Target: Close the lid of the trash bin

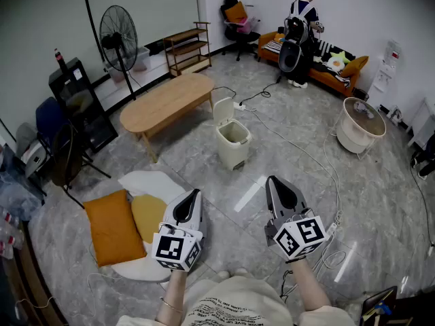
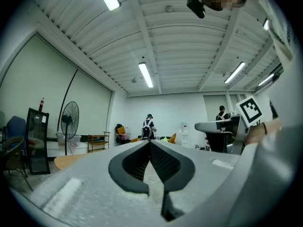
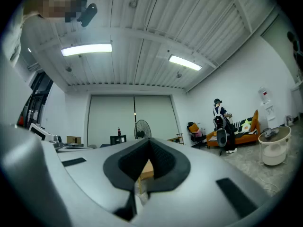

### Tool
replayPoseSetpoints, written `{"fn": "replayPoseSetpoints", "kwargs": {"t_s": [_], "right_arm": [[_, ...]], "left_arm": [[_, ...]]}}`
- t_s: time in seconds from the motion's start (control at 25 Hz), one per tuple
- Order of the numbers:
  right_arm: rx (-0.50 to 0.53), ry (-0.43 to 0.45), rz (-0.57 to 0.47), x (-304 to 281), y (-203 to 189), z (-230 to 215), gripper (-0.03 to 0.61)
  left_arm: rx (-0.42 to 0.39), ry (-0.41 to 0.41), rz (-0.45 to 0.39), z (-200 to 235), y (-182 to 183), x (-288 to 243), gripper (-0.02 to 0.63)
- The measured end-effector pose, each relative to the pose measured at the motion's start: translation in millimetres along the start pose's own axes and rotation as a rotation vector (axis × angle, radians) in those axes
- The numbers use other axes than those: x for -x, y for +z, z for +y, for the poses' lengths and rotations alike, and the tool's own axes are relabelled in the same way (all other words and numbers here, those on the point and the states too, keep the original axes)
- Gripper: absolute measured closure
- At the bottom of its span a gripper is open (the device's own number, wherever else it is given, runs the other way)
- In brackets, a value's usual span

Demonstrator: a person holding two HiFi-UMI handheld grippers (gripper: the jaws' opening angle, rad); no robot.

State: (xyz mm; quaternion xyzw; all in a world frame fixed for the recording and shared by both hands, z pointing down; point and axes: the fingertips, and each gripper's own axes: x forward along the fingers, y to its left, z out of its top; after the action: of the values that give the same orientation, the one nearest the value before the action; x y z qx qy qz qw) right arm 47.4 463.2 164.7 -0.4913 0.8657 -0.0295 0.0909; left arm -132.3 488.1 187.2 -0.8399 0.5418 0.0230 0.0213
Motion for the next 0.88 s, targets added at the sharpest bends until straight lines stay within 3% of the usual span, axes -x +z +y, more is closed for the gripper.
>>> {"fn": "replayPoseSetpoints", "kwargs": {"t_s": [0.68, 0.88], "right_arm": [[-0.011, -0.020, 0.028, -11, -10, -62, 0.569], [-0.036, -0.031, 0.050, -20, -18, -83, 0.429]], "left_arm": [[0.021, -0.030, 0.012, -26, -12, -56, 0.591], [0.033, -0.032, 0.012, -29, -16, -75, 0.591]]}}
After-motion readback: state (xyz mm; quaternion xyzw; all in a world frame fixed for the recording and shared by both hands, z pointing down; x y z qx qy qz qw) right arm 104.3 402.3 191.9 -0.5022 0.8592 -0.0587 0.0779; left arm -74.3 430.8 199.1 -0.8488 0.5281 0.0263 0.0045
